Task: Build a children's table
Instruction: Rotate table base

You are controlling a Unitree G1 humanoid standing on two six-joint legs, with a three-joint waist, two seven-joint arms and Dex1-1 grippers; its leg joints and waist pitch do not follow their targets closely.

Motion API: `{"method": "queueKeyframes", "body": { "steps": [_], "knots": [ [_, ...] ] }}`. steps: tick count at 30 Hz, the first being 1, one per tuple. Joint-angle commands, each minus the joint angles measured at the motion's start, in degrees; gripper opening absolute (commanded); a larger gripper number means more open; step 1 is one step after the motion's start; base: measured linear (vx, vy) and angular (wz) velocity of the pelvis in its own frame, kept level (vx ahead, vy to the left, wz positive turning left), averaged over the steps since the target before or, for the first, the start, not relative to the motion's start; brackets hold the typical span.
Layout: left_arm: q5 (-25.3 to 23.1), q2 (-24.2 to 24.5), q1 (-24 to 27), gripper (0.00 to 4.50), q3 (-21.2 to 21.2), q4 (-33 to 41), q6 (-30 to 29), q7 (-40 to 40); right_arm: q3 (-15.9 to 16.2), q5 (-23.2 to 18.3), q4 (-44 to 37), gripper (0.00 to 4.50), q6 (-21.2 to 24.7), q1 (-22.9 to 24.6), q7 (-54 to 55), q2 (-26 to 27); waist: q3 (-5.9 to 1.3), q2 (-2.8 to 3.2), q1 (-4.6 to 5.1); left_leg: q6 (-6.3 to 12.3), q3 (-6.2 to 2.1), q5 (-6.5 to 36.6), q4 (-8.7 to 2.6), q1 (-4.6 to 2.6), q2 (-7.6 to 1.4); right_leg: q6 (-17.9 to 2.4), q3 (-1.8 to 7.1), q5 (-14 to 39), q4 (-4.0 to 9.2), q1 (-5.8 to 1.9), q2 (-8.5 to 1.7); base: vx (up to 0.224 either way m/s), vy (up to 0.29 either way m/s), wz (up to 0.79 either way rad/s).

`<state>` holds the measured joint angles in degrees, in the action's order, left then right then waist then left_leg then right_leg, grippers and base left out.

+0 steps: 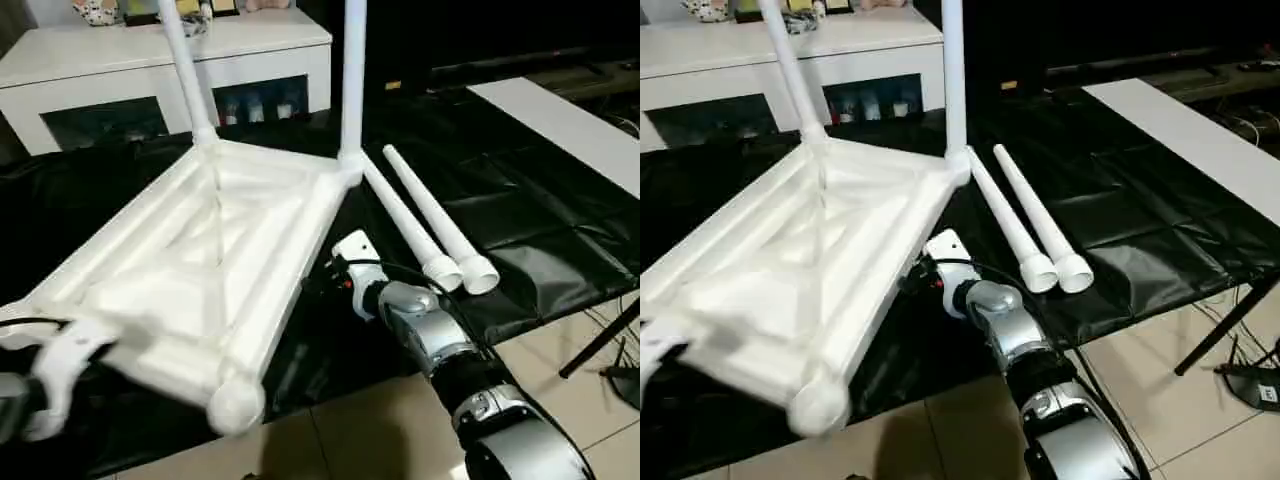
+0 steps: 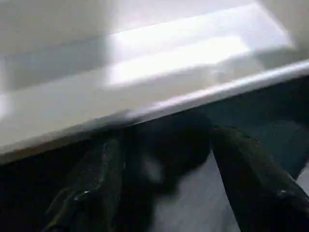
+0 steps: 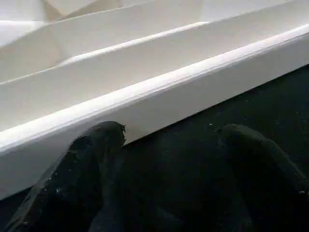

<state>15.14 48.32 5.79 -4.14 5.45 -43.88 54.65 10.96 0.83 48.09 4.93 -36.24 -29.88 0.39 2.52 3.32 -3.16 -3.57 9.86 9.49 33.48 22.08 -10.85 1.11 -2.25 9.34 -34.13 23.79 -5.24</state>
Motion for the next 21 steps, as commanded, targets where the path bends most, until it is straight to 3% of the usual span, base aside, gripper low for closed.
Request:
{"method": "queueKeyframes", "body": {
  "steps": [1,3,4,5,10,12,13,14,15,16,17,18,19,20,21],
  "knots": [
    [1.8,-1.5,-1.9,3.38,2.5,3.1,0.8,0.3,1.9,0.3,0.2,3.84,-1.5,-1.4,-2.4,1.4,-2.34,0.87,0.49,-3.95,-1.19,35.3,-5.60,-2.31,-1.45,-7.4,1.49,30.9,5.31,-0.37,-1.94,0.000,0.000,0.00],
    [1.6,-3.2,-3.5,3.43,3.9,3.1,1.2,-0.1,2.2,0.5,0.0,3.84,-1.8,-1.1,-3.0,1.3,-2.24,0.79,0.62,-4.04,-1.31,36.1,-5.62,-2.32,-1.38,-6.9,1.32,32.1,5.46,-0.40,-1.89,0.000,0.000,0.00],
    [1.0,-4.0,-4.6,3.49,5.4,3.0,1.5,-0.3,2.2,0.6,0.0,3.84,-2.1,-1.0,-3.2,1.2,-2.21,1.13,0.63,-4.11,-1.35,36.6,-5.61,-2.38,-1.36,-6.8,1.30,32.5,5.49,-0.36,-1.93,0.000,0.000,0.00],
    [0.6,-4.7,-5.3,3.63,6.2,2.8,1.8,-0.5,2.2,0.6,-0.1,3.84,-2.1,-1.0,-3.2,1.2,-2.13,0.83,0.80,-4.08,-1.34,37.1,-5.55,-2.46,-1.30,-6.5,1.14,33.6,5.74,-0.29,-1.87,0.000,0.000,0.00],
    [-0.2,-6.9,-7.7,4.07,8.3,3.0,2.6,-0.9,2.9,1.3,-3.4,3.84,-2.2,0.5,-4.4,-0.1,-1.75,0.85,1.25,-3.89,-1.49,39.8,-5.45,-2.92,-1.15,-4.9,0.35,37.8,6.59,-0.10,-1.64,0.000,0.000,0.00],
    [-0.3,-7.0,-9.3,4.25,9.4,4.9,2.9,-0.6,3.3,1.0,-8.4,3.84,-1.4,2.7,-6.8,-2.5,-1.64,1.07,1.75,-3.87,-1.95,41.3,-5.89,-2.53,-1.25,-4.0,-0.44,38.6,6.63,-0.86,-1.60,0.000,0.000,0.00],
    [-0.7,-6.5,-9.9,4.30,9.7,5.6,3.2,-0.4,3.7,1.2,-10.5,3.84,-1.5,3.6,-8.2,-3.9,-1.54,1.29,1.60,-3.88,-1.99,42.2,-6.21,-2.66,-1.38,-3.7,-0.66,38.4,6.77,-0.97,-1.36,0.000,0.000,0.00],
    [-1.0,-6.1,-10.2,4.40,10.0,6.1,3.5,-0.3,4.0,1.4,-11.9,3.84,-1.6,4.1,-9.0,-4.8,-1.64,1.09,1.54,-3.83,-1.96,42.4,-6.20,-2.83,-1.42,-3.6,-0.77,37.5,6.81,-1.06,-1.22,0.000,0.000,0.00],
    [-1.2,-5.7,-10.7,4.46,10.1,6.5,3.5,-0.1,3.9,1.2,-13.2,3.84,-1.6,4.6,-9.8,-5.8,-1.41,1.34,1.62,-3.78,-1.79,44.2,-6.54,-3.35,-1.53,-4.1,-1.38,36.6,7.13,-0.92,-0.99,0.000,0.000,0.00],
    [-1.2,-5.3,-11.2,4.46,10.1,6.9,3.6,0.1,3.7,0.9,-14.5,3.84,-1.4,5.1,-10.5,-6.7,-1.27,1.40,1.71,-3.81,-1.80,45.1,-6.85,-3.31,-1.63,-4.2,-1.85,36.2,7.15,-1.19,-0.76,0.000,0.000,0.00],
    [-1.5,-4.8,-12.1,4.46,10.1,7.4,3.8,0.3,3.2,0.4,-16.7,3.84,-0.9,5.7,-11.9,-8.6,-0.92,1.57,1.85,-3.72,-1.63,47.3,-7.91,-2.90,-1.90,-3.8,-2.95,35.3,6.70,-2.06,0.05,-0.058,0.008,-0.05],
    [-2.1,-3.8,-14.0,4.46,10.3,8.0,4.2,0.9,2.4,-0.4,-19.6,3.84,-0.3,6.3,-14.1,-11.3,-0.53,2.03,1.17,-3.46,-0.52,49.8,-10.77,-1.30,-2.81,-3.8,-4.03,32.3,3.57,-4.05,1.62,-0.089,-0.012,0.01],
    [-2.6,-3.4,-15.1,4.46,10.3,8.1,4.7,1.0,1.9,-0.7,-21.0,3.84,0.1,6.5,-15.2,-12.6,-0.64,2.68,-0.28,-3.31,0.48,51.1,-13.05,0.78,-3.82,-4.4,-3.75,27.0,-2.17,-6.41,2.06,-0.089,-0.012,0.01],
    [-3.0,-3.3,-15.8,4.46,10.4,8.0,5.2,0.9,1.7,-1.0,-21.7,3.84,0.4,6.6,-15.8,-13.3,-1.09,1.94,-5.62,-2.26,3.79,48.4,-14.58,3.84,-4.98,-4.0,-0.94,19.6,-9.01,-7.49,1.48,-0.123,-0.062,0.26],
    [-3.5,-3.3,-17.1,4.46,10.3,7.8,5.7,0.4,1.2,-1.3,-22.9,3.84,0.8,6.7,-16.6,-14.4,-2.20,-3.68,-2.37,-2.72,3.76,30.8,-2.49,-4.67,-1.69,1.0,3.24,45.2,0.81,0.64,-0.72,-0.051,-0.149,0.25]
  ]
}}
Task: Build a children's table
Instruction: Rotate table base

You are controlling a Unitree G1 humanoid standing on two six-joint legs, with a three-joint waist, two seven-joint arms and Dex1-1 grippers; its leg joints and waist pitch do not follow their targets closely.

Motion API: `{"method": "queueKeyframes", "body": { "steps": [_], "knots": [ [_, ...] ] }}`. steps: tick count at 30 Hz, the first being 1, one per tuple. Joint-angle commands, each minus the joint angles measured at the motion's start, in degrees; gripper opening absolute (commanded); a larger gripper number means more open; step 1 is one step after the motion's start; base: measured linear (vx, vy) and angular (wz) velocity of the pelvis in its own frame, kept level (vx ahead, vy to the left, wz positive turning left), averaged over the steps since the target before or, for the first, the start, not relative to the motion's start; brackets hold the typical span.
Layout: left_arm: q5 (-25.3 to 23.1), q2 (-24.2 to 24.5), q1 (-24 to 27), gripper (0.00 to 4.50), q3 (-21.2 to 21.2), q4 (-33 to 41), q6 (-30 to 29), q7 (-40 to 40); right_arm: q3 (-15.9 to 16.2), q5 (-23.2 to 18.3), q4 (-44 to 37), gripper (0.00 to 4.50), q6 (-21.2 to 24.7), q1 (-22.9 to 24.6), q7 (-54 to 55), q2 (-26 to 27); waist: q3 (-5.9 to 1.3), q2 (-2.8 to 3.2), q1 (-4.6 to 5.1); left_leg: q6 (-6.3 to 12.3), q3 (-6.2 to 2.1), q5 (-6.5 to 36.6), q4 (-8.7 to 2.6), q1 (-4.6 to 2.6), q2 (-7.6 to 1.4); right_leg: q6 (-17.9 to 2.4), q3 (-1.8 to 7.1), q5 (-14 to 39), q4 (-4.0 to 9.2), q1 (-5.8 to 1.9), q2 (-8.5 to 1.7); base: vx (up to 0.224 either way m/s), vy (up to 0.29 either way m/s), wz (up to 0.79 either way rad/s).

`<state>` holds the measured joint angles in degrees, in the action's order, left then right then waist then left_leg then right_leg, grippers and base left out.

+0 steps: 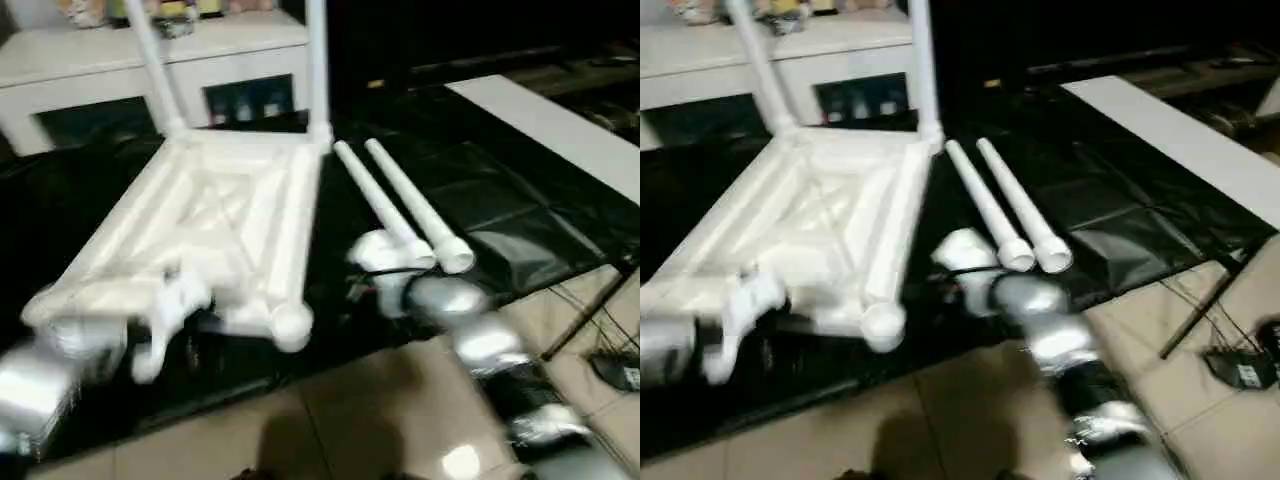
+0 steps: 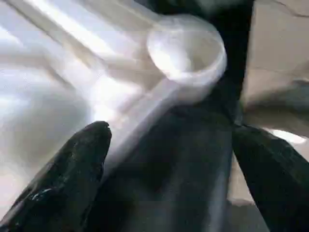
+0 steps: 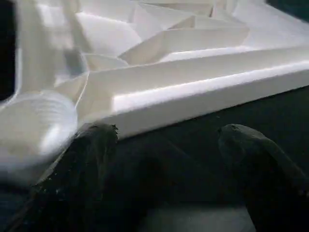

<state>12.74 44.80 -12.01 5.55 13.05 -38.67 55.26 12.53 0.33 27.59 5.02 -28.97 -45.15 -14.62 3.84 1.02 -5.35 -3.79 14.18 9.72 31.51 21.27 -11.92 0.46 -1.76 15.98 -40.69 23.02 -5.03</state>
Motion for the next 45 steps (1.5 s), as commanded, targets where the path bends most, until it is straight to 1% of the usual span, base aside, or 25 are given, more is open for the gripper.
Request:
{"method": "queueKeyframes", "body": {
  "steps": [1,2,3,4,5,6,7,8,9,10,11,12,13,15,17,20,21,24,25,27,30,35,39,43,45],
  "knots": [
    [-2.1,-0.2,-1.2,4.46,0.6,-0.8,2.2,-0.9,-1.1,-1.2,-3.9,3.84,1.4,-0.4,-2.2,-0.8,-1.31,-0.54,-0.31,0.01,-5.48,7.2,10.02,-4.65,1.86,0.6,6.86,69.1,17.50,6.95,-6.04,-0.051,-0.149,0.25],
    [-2.1,-0.2,-1.2,4.46,0.6,-0.8,2.2,-0.9,-1.1,-1.2,-3.9,3.84,1.4,-0.4,-2.2,-0.8,-2.13,0.23,-0.61,2.14,-8.19,3.1,9.57,0.66,4.01,-0.3,8.51,63.7,14.69,0.11,-6.50,0.040,-0.110,-0.11],
    [-2.8,-0.8,-2.9,4.46,0.7,-1.9,3.7,-1.8,-1.5,-1.7,-6.0,3.84,2.3,0.0,-3.1,-2.2,-1.57,0.33,-1.60,1.17,-8.75,3.9,8.00,1.21,3.07,-0.1,7.29,59.2,13.99,-0.71,-7.35,0.000,0.000,0.00],
    [-3.2,-1.3,-4.1,4.46,0.8,-2.9,4.6,-2.4,-1.6,-2.0,-7.9,3.84,3.0,0.6,-3.9,-3.3,-2.78,1.85,-2.20,-1.54,-8.40,13.5,2.47,-1.33,0.62,-3.4,5.47,41.2,10.65,0.23,-3.62,0.000,0.000,0.00],
    [-3.8,-1.5,-5.1,4.46,1.4,-4.3,5.8,-2.6,-1.6,-2.3,-9.9,3.84,3.9,1.3,-4.9,-4.5,-3.90,3.24,-1.33,-2.72,-7.73,18.8,0.25,-3.89,-0.10,-7.5,3.09,19.3,8.10,1.11,0.31,-0.081,-0.035,0.28],
    [-4.9,-1.4,-5.7,4.46,2.9,-5.9,6.9,-2.0,-1.3,-2.6,-12.1,3.84,4.8,2.4,-6.6,-6.0,-4.25,4.03,-0.23,-2.03,-7.40,17.8,-0.58,-3.06,-0.57,-11.0,2.26,2.0,7.40,-0.10,0.79,-0.119,-0.024,0.25],
    [-4.9,-1.4,-5.7,4.46,2.9,-5.9,6.9,-2.0,-1.3,-2.6,-12.1,3.84,4.8,2.4,-6.6,-6.0,-4.25,4.05,-0.18,-1.37,-7.07,18.6,-0.97,-2.55,-0.51,-11.9,1.96,-0.2,7.52,-0.89,0.42,-0.119,-0.024,0.25],
    [-5.7,-1.4,-6.1,4.46,4.1,-7.2,7.7,-1.5,-1.0,-2.8,-13.4,3.84,5.4,3.1,-7.8,-6.9,-3.09,3.48,0.55,-0.62,-6.60,25.9,-1.78,-1.92,-0.20,-11.3,1.83,10.0,9.06,-1.15,0.08,-0.074,0.035,0.02],
    [-6.7,-1.8,-6.9,4.46,5.7,-9.6,9.6,-1.0,-0.6,-3.5,-15.2,3.84,6.4,4.2,-9.7,-8.2,-2.36,3.61,1.11,-1.47,-6.38,33.0,-1.72,-3.14,0.34,-8.2,1.55,24.9,11.02,-0.24,-0.39,0.000,0.000,0.00],
    [-6.7,-1.8,-6.9,4.46,5.7,-9.6,9.6,-1.0,-0.6,-3.5,-15.2,3.84,6.4,4.2,-9.7,-8.2,-2.21,3.46,1.34,-1.62,-6.54,34.5,-1.61,-3.50,0.50,-6.4,1.49,29.7,11.69,-0.02,-0.66,0.000,0.000,0.00],
    [-7.4,-2.2,-7.6,4.46,6.6,-11.2,10.7,-1.0,-0.3,-3.8,-16.0,3.84,6.9,4.8,-10.6,-8.9,-2.33,3.45,1.77,-1.74,-7.00,34.5,-1.91,-3.24,0.49,-4.9,1.52,33.0,12.11,-0.47,-1.41,0.000,0.000,0.00],
    [-8.4,-2.9,-8.9,4.46,7.8,-13.8,12.4,-1.0,0.2,-3.9,-16.9,3.84,7.4,5.6,-11.6,-9.8,-2.54,3.68,2.13,-1.13,-7.27,32.6,-2.39,-2.41,0.52,-3.9,1.31,32.7,12.59,-1.35,-1.62,0.000,0.000,0.00],
    [-9.4,-3.3,-10.0,4.46,8.8,-16.3,14.0,-0.7,0.6,-4.1,-17.7,3.84,7.9,6.1,-12.2,-10.4,-3.00,3.61,2.27,-0.50,-7.15,29.8,-2.35,-2.35,0.51,-4.2,1.36,29.4,12.72,-1.55,-1.82,0.000,0.000,0.00],
    [-10.6,-3.6,-11.0,4.46,9.9,-18.8,15.9,-0.3,1.0,-4.2,-18.3,3.84,8.3,6.4,-12.9,-10.8,-3.26,3.63,2.71,0.36,-7.04,25.4,-2.69,-1.42,0.30,-6.4,1.08,23.1,12.31,-2.43,-2.07,0.000,0.000,0.00],
    [-11.8,-4.5,-12.6,4.46,10.8,-22.4,18.6,0.1,1.4,-4.7,-19.6,3.84,9.5,6.7,-13.7,-11.2,-3.28,3.61,3.11,0.61,-7.18,23.8,-2.80,-0.64,0.27,-7.5,0.81,20.3,11.91,-3.08,-2.22,0.000,0.000,0.00],
    [-14.2,-6.1,-15.6,4.46,12.1,-28.7,22.9,-1.6,1.5,-4.9,-21.0,3.84,10.9,6.8,-13.7,-11.3,-3.12,3.36,3.76,1.12,-6.94,23.0,-2.39,-0.92,0.56,-7.0,0.60,24.2,12.56,-2.77,-2.32,0.000,0.000,0.00],
    [-15.7,-6.7,-17.1,4.46,12.9,-31.8,24.5,-2.6,1.6,-5.2,-21.6,3.84,11.6,6.8,-14.0,-11.4,-3.40,3.31,3.54,1.02,-6.72,22.2,-2.09,-1.54,0.53,-7.4,0.80,23.4,12.54,-2.40,-2.34,0.000,0.000,0.00],
    [-16.8,-7.1,-18.4,4.46,13.8,-34.7,26.0,-3.0,1.7,-5.5,-22.4,3.84,12.5,7.0,-14.5,-11.7,-3.70,3.29,3.29,1.23,-6.55,18.9,-2.08,-1.28,0.18,-9.9,1.07,17.0,11.71,-2.80,-2.38,0.000,0.000,0.00],
    [-18.9,-7.2,-20.3,4.46,15.6,-39.1,27.7,-2.7,2.0,-6.1,-23.6,3.84,13.6,7.3,-15.2,-12.0,-3.62,3.97,3.30,1.24,-6.63,18.8,-2.15,-1.16,0.17,-10.2,0.99,16.6,11.62,-2.86,-2.29,0.000,0.000,0.00],
    [-19.7,-7.2,-21.2,4.31,16.4,-41.1,28.6,-2.3,2.0,-6.2,-24.2,3.84,14.1,7.6,-15.5,-12.2,-3.83,3.53,3.07,1.09,-6.27,19.7,-1.86,-1.91,0.20,-10.2,1.13,16.8,11.83,-2.48,-2.13,0.000,0.000,0.00],
    [-20.2,-6.5,-22.8,4.04,17.2,-43.7,27.5,-0.2,2.3,-6.6,-26.1,3.84,15.2,8.6,-16.3,-12.9,-4.02,4.06,2.90,0.93,-6.29,17.1,-1.90,-1.42,-0.05,-11.9,1.29,11.9,11.23,-2.81,-2.22,0.000,0.000,0.00],
    [-17.1,-4.8,-22.2,3.67,16.1,-41.2,24.3,6.8,2.4,-7.1,-27.2,3.84,15.9,9.4,-16.9,-13.9,-4.65,3.95,2.94,1.46,-6.17,12.3,-1.32,-0.70,0.00,-14.6,1.28,5.4,10.29,-3.31,-2.49,0.051,-0.010,-0.01],
    [-14.4,-5.1,-23.1,3.29,14.1,-42.1,25.7,9.4,2.1,-7.4,-27.6,3.84,16.7,9.3,-16.8,-14.2,-5.32,4.15,2.67,3.18,-5.96,5.8,-0.60,-0.48,0.08,-17.4,1.04,-5.6,9.08,-3.56,-2.18,0.050,-0.013,0.00],
    [-13.0,-5.2,-23.7,2.93,12.8,-42.2,25.7,10.5,1.9,-7.5,-27.9,3.84,17.0,9.1,-16.8,-14.2,-5.36,3.98,2.16,3.66,-5.79,5.5,-0.34,-0.38,0.02,-17.7,1.00,-6.2,8.90,-3.50,-2.19,0.000,0.000,0.00],
    [-13.2,-5.0,-23.9,2.80,12.8,-42.3,26.0,10.8,1.9,-7.5,-28.0,3.84,17.0,9.1,-16.9,-14.3,-4.86,4.02,1.95,2.92,-5.65,8.9,-0.61,-0.53,-0.09,-16.7,0.97,-0.2,9.49,-3.21,-2.15,0.000,0.000,0.00]
  ]
}}
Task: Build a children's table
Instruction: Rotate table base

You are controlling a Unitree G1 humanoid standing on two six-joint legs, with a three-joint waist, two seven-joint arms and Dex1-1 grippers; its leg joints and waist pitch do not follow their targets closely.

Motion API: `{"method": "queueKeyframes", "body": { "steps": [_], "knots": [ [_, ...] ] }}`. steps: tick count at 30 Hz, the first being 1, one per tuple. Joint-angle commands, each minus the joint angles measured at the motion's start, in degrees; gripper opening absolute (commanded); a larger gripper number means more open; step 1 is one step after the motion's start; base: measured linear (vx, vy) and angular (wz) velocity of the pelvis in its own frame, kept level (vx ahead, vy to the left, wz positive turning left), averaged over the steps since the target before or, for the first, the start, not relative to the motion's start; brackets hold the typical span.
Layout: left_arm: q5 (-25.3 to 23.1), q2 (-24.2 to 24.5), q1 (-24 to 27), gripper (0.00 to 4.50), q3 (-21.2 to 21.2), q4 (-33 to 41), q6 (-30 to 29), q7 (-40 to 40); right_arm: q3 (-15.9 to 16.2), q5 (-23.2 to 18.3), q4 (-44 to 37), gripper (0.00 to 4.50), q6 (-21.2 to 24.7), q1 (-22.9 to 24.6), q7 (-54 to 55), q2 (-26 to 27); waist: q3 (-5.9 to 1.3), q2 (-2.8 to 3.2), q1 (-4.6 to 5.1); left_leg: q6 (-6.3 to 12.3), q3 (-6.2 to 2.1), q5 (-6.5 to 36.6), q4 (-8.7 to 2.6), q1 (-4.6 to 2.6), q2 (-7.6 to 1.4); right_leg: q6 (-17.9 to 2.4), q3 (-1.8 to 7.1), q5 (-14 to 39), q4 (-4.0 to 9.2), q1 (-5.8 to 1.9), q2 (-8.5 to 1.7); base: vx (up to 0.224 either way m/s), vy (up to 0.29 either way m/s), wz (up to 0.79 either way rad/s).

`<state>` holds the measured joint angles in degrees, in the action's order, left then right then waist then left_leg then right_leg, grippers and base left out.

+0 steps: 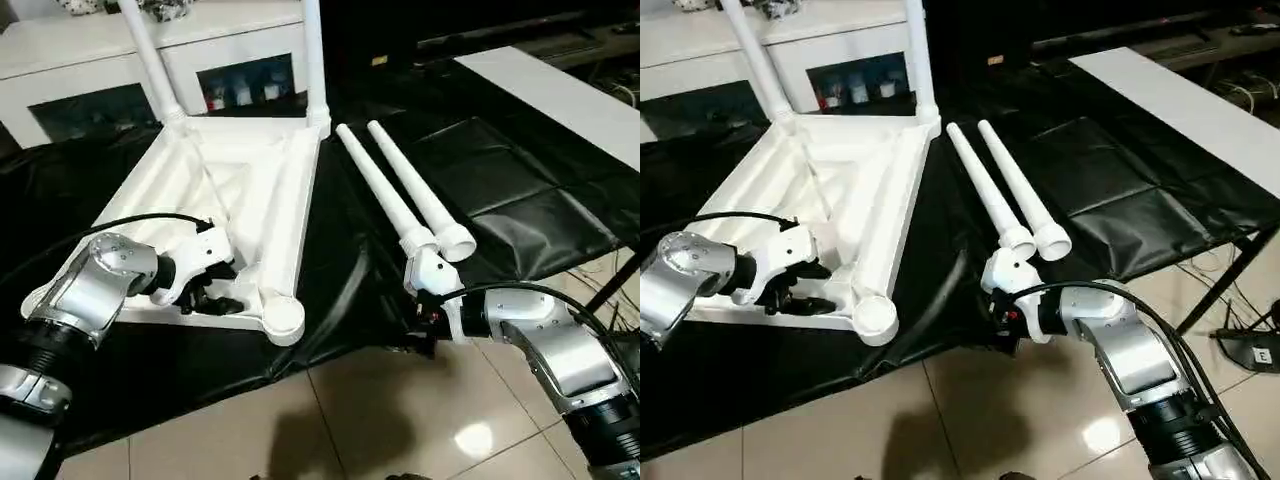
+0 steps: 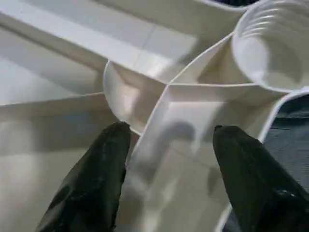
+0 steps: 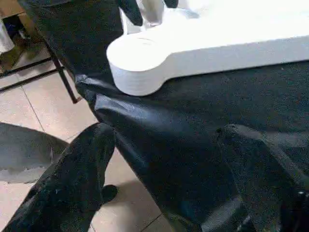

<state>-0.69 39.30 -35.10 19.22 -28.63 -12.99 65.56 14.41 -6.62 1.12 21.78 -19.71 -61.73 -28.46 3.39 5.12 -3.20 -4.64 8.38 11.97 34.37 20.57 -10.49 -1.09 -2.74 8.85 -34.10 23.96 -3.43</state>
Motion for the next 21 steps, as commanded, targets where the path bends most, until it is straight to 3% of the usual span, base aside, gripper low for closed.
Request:
{"method": "queueKeyframes", "body": {
  "steps": [1,3,5,10,15,17,21],
  "knots": [
    [0.3,0.5,-0.8,2.80,-0.9,-0.6,0.3,0.5,0.0,-0.6,-1.6,3.84,0.3,-0.1,-0.3,-0.5,-4.32,-0.05,-0.27,3.36,0.16,7.7,-3.54,0.07,-1.56,-14.7,1.99,8.9,3.06,-4.07,-3.79,0.000,0.000,0.00],
    [0.8,2.3,-0.6,2.49,-1.3,1.7,-1.4,3.1,0.2,-0.8,-1.9,3.84,0.3,0.0,-0.7,-1.0,-4.10,0.00,-0.45,1.98,0.24,10.2,-3.82,-0.26,-1.64,-13.0,2.16,14.8,3.56,-3.87,-3.82,0.000,0.000,0.00],
    [1.6,3.4,-0.5,2.41,-1.7,3.6,-2.9,5.0,0.1,-1.0,-2.0,3.84,0.3,-0.1,-0.8,-1.3,-3.94,0.05,-0.42,1.14,0.33,11.6,-3.98,-0.55,-1.76,-12.6,2.22,16.5,3.67,-3.61,-3.70,0.000,0.000,0.00],
    [2.0,5.4,0.4,2.41,-0.9,6.2,-3.6,8.1,0.3,-1.0,-2.3,3.84,0.3,0.1,-1.0,-1.7,-3.77,0.07,-0.27,0.56,0.32,13.1,-4.19,-0.47,-1.62,-11.3,2.21,20.0,3.92,-3.70,-3.68,0.000,0.000,0.00],
    [-1.8,4.0,1.7,2.41,1.7,4.5,-1.0,6.0,0.9,-0.7,-2.7,3.84,0.4,0.3,-1.0,-1.5,-4.04,0.12,-0.27,0.94,0.26,11.0,-3.99,-0.24,-1.54,-10.9,2.15,18.4,3.81,-3.78,-3.56,0.000,0.000,0.00],
    [-3.0,2.6,2.1,2.41,2.8,2.5,0.5,4.4,1.4,-0.6,-2.7,3.84,0.3,0.2,-0.9,-1.4,-4.20,0.33,-0.33,0.91,0.24,10.0,-3.89,-0.24,-1.61,-11.4,2.18,16.2,3.56,-3.81,-3.58,0.000,0.000,0.00],
    [-4.6,0.4,1.9,2.41,3.0,-1.2,3.6,0.4,1.8,-0.6,-2.7,3.84,0.3,0.1,-0.7,-1.4,-4.34,0.15,-0.34,1.18,0.23,9.3,-3.71,0.01,-1.49,-12.0,2.07,13.7,3.47,-4.05,-3.52,0.000,0.000,0.00]
  ]
}}
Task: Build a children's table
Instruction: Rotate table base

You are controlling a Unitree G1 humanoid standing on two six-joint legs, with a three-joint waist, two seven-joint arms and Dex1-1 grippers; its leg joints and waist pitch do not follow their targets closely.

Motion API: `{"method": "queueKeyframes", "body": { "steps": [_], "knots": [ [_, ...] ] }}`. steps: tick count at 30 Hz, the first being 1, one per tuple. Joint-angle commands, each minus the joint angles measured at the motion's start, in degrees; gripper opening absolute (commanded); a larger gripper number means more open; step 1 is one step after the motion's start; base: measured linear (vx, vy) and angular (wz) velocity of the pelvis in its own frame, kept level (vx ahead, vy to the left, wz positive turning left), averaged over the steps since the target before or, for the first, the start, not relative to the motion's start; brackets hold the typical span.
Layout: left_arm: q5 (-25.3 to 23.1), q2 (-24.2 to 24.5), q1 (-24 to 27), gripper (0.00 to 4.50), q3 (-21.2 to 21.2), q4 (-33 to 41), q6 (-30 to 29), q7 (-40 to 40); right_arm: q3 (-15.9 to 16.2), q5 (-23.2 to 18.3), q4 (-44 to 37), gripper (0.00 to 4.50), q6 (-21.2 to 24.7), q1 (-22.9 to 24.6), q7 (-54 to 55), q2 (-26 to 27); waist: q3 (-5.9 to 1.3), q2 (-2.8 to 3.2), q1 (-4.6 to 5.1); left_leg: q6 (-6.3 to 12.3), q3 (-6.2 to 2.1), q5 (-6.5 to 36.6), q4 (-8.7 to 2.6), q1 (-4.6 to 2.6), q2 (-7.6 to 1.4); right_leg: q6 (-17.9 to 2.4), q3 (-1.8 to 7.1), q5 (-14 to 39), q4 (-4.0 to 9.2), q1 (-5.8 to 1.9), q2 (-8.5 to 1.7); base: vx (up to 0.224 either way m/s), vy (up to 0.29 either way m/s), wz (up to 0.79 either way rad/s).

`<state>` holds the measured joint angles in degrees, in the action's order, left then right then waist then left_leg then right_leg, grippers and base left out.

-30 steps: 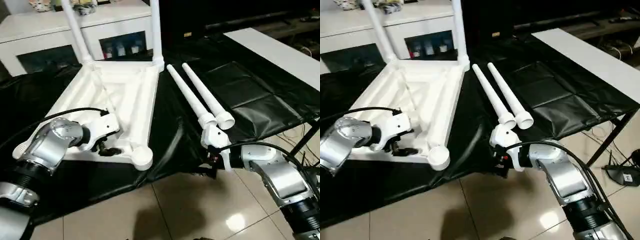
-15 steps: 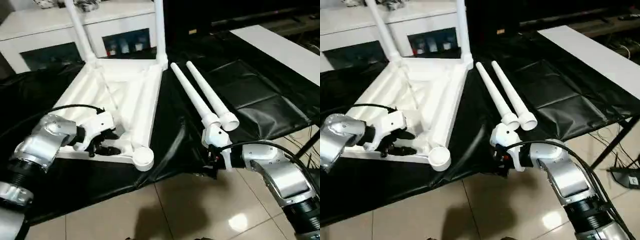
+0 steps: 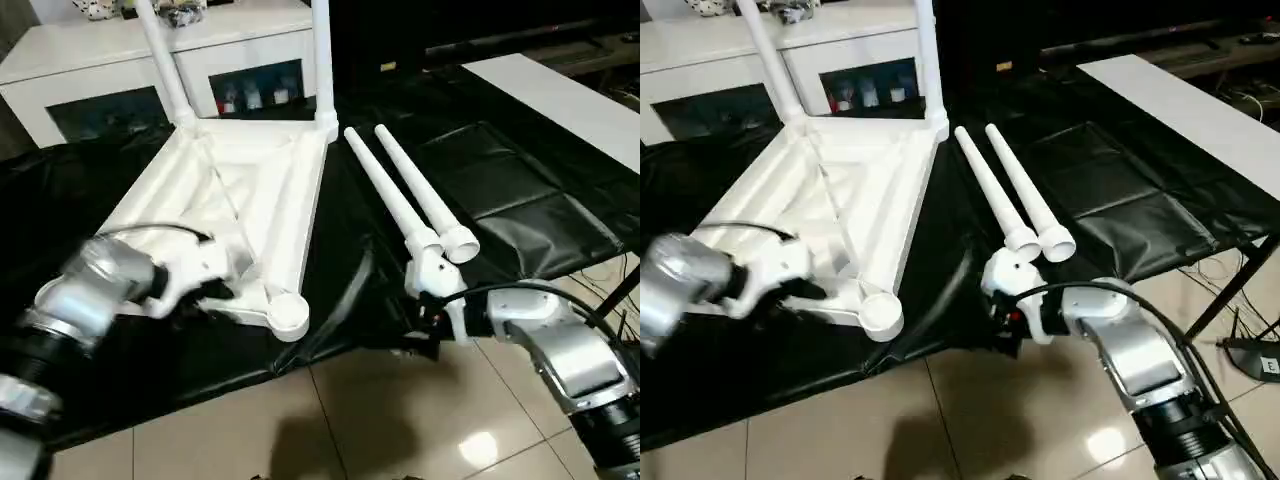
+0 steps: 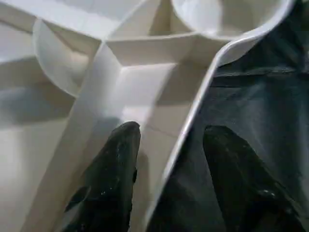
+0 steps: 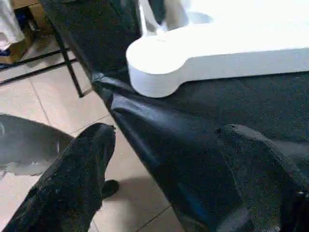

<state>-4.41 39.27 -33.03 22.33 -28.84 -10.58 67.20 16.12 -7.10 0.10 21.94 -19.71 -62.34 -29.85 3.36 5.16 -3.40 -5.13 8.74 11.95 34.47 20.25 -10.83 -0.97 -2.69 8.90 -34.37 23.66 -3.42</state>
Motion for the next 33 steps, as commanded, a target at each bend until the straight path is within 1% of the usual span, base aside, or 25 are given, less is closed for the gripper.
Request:
{"method": "queueKeyframes", "body": {
  "steps": [1,2,3,5,6,7,8,11,12,14,15,16,19,21,22,23,24,26,27,28,30,31,32,33],
  "knots": [
    [-1.7,-0.5,-0.7,2.41,-0.2,-3.0,3.1,-3.1,0.2,-0.2,-1.9,3.84,0.3,0.1,-0.2,0.0,-4.39,0.11,-0.18,1.64,-0.16,9.3,-3.79,0.34,-1.16,-12.2,2.01,13.5,3.67,-3.80,-3.57,0.000,0.000,0.00],
    [-2.1,-0.8,-1.0,2.41,-0.3,-3.8,3.8,-3.8,0.2,-0.3,-2.1,3.84,0.4,0.1,-0.2,0.0,-4.35,0.20,-0.12,1.78,-0.12,9.4,-3.73,0.34,-1.08,-12.2,1.96,13.2,3.78,-3.73,-3.45,0.000,0.000,0.00],
    [-2.4,-0.9,-1.2,2.24,-0.3,-4.3,4.1,-4.2,0.2,-0.4,-2.2,3.84,0.5,0.1,-0.3,0.0,-4.41,0.08,-0.19,1.78,-0.16,9.2,-3.73,0.36,-1.11,-12.2,2.02,12.9,3.71,-3.87,-3.58,0.000,0.000,0.00],
    [-2.1,-1.1,-1.3,2.07,-0.6,-4.6,3.7,-3.9,0.3,-0.6,-2.4,3.84,0.7,0.1,-0.5,0.0,-4.37,0.02,-0.22,1.72,-0.12,9.4,-3.78,0.29,-1.21,-12.3,2.04,13.3,3.68,-3.78,-3.62,0.000,0.000,0.00],
    [-1.7,-1.1,-1.4,1.94,-0.8,-4.8,2.5,-2.6,0.4,-1.5,-2.8,3.84,1.1,0.4,-1.2,-0.1,-4.32,0.09,-0.26,1.67,-0.09,9.9,-3.80,0.22,-1.23,-12.4,2.07,14.0,3.78,-3.72,-3.65,0.000,0.000,0.00],
    [-1.7,-1.1,-1.5,1.94,-0.8,-4.9,2.3,-2.3,0.4,-1.7,-3.0,3.84,1.2,0.5,-1.4,-0.2,-4.31,0.11,-0.33,1.67,-0.07,10.1,-3.79,0.14,-1.28,-12.4,2.10,14.3,3.79,-3.64,-3.67,0.000,0.000,0.00],
    [-1.7,-1.1,-1.5,1.80,-0.8,-4.9,2.3,-2.3,0.4,-1.7,-3.0,3.84,1.2,0.5,-1.4,-0.2,-4.24,0.08,-0.38,1.69,-0.06,10.4,-3.81,0.15,-1.24,-12.3,2.11,14.9,3.87,-3.64,-3.63,0.000,0.000,0.00],
    [-1.7,-0.9,-1.3,1.57,-0.9,-5.4,0.6,-1.4,-0.2,-4.0,-3.4,3.84,1.2,0.7,-1.9,0.7,-4.14,0.15,-0.42,1.53,-0.15,10.9,-3.95,0.15,-1.32,-11.8,2.10,16.4,3.94,-3.62,-3.72,0.000,0.000,0.00],
    [-2.1,-0.9,-1.2,1.36,-0.8,-5.9,0.7,-1.5,-0.7,-5.0,-3.7,3.84,1.3,0.8,-2.0,1.2,-4.16,0.15,-0.39,1.44,-0.20,11.0,-3.97,0.18,-1.29,-11.7,2.10,16.7,3.95,-3.64,-3.74,0.000,0.000,0.00],
    [-2.5,-1.1,-1.1,1.24,-1.1,-6.7,-0.2,-2.6,-1.0,-5.3,-3.6,3.84,1.2,0.6,-1.7,1.7,-4.20,0.20,-0.41,1.46,-0.22,10.8,-3.98,0.17,-1.32,-11.7,2.10,16.4,3.97,-3.61,-3.75,0.000,0.000,0.00],
    [-2.6,-1.2,-1.1,1.19,-1.2,-6.9,-1.0,-3.0,-1.1,-5.3,-3.4,3.84,1.2,0.5,-1.5,1.9,-4.14,0.36,-0.39,1.32,-0.27,11.1,-4.04,0.17,-1.33,-11.8,2.06,16.4,3.93,-3.57,-3.72,0.000,0.000,0.00],
    [-2.7,-1.2,-1.0,1.09,-1.2,-7.1,-1.4,-3.1,-1.2,-5.4,-3.3,3.84,1.2,0.4,-1.5,2.0,-4.12,0.18,-0.25,1.25,-0.28,11.1,-4.07,0.32,-1.28,-11.7,2.06,16.4,3.93,-3.72,-3.75,0.000,0.000,0.00],
    [-2.3,-1.5,-0.6,0.93,-1.7,-6.5,-3.0,-3.4,-1.0,-5.3,-3.0,3.84,1.1,0.2,-1.2,2.0,-4.17,0.23,0.02,1.09,-0.36,10.8,-4.10,0.42,-1.19,-11.5,2.04,16.4,3.88,-3.88,-3.78,0.000,0.000,0.00],
    [-1.4,-2.3,0.3,0.78,-2.7,-5.3,-6.1,-4.5,-0.9,-5.4,-2.9,3.84,1.0,0.2,-0.9,1.9,-4.23,0.11,0.34,1.24,-0.32,9.9,-3.97,0.55,-1.08,-11.7,2.04,15.8,3.83,-4.04,-3.81,0.000,0.000,0.00],
    [-1.2,-2.6,0.8,0.78,-3.0,-4.6,-7.5,-5.3,-0.8,-5.4,-2.8,3.84,0.9,0.2,-0.7,1.8,-4.22,0.12,0.43,1.38,-0.30,9.7,-3.91,0.57,-1.01,-11.7,2.01,15.8,3.87,-4.01,-3.77,0.000,0.000,0.00],
    [-1.2,-2.8,1.2,0.75,-3.3,-4.2,-8.7,-6.0,-0.8,-5.4,-2.7,3.84,0.9,0.2,-0.6,1.9,-4.32,0.13,0.69,1.50,-0.36,9.1,-3.87,0.67,-1.07,-12.1,2.01,14.7,3.70,-4.15,-3.81,0.000,0.000,0.00],
    [-1.1,-3.5,2.0,0.70,-4.3,-3.4,-10.7,-8.1,-0.8,-5.2,-2.5,3.84,0.8,0.0,-0.3,2.0,-4.26,0.21,0.94,1.78,-0.37,9.0,-3.85,0.73,-1.02,-12.1,1.93,14.6,3.79,-4.15,-3.71,0.000,0.000,0.00],
    [-1.0,-3.8,2.3,0.65,-4.7,-3.0,-11.4,-8.7,-0.8,-5.1,-2.4,3.84,0.7,-0.1,-0.2,2.1,-4.31,0.09,1.13,2.06,-0.33,8.7,-3.73,0.81,-0.90,-12.3,1.92,14.2,3.76,-4.23,-3.66,0.000,0.000,0.00],
    [-0.7,-4.4,3.2,0.61,-5.6,-1.4,-13.4,-10.3,-0.9,-4.9,-2.0,3.84,0.6,-0.2,0.0,2.1,-4.36,0.11,1.33,2.48,-0.26,8.6,-3.66,0.80,-0.83,-12.1,1.89,15.2,3.87,-4.21,-3.62,0.000,0.000,0.00],
    [-0.2,-5.3,4.2,0.53,-6.5,0.9,-15.6,-12.0,-1.0,-4.6,-1.6,3.84,0.4,-0.4,0.3,2.1,-4.32,0.09,1.35,2.53,-0.27,8.6,-3.67,0.79,-0.88,-12.1,1.87,15.3,3.89,-4.16,-3.65,0.000,0.000,0.00],
    [0.1,-6.2,5.1,0.49,-7.4,3.2,-17.5,-13.5,-1.0,-4.4,-1.2,3.84,0.3,-0.5,0.7,2.1,-4.19,0.15,1.48,2.87,-0.20,9.2,-3.62,0.62,-0.88,-11.9,1.78,17.3,4.23,-3.91,-3.52,0.000,0.000,0.00],
    [-0.1,-6.7,5.6,0.44,-7.6,4.5,-18.1,-14.3,-1.0,-4.2,-0.9,3.84,0.2,-0.7,0.9,2.2,-4.22,0.14,1.49,2.97,-0.19,9.2,-3.62,0.65,-0.85,-11.6,1.79,17.9,4.28,-3.93,-3.51,0.000,0.000,0.00],
    [-0.1,-6.7,5.6,0.44,-7.6,4.5,-18.1,-14.3,-1.0,-4.2,-0.9,3.84,0.2,-0.7,0.9,2.2,-4.20,-0.20,1.47,3.08,-0.16,9.3,-3.64,0.65,-0.84,-11.4,1.79,18.4,4.37,-3.87,-3.44,0.000,0.000,0.00],
    [-0.9,-7.7,5.9,0.39,-7.7,5.7,-18.8,-16.0,-0.8,-3.7,-0.1,3.84,0.0,-1.1,1.5,2.3,-4.21,-0.26,1.50,3.29,-0.17,9.2,-3.64,0.63,-0.88,-11.0,1.78,19.1,4.35,-3.79,-3.39,0.000,0.000,0.00]
  ]
}}
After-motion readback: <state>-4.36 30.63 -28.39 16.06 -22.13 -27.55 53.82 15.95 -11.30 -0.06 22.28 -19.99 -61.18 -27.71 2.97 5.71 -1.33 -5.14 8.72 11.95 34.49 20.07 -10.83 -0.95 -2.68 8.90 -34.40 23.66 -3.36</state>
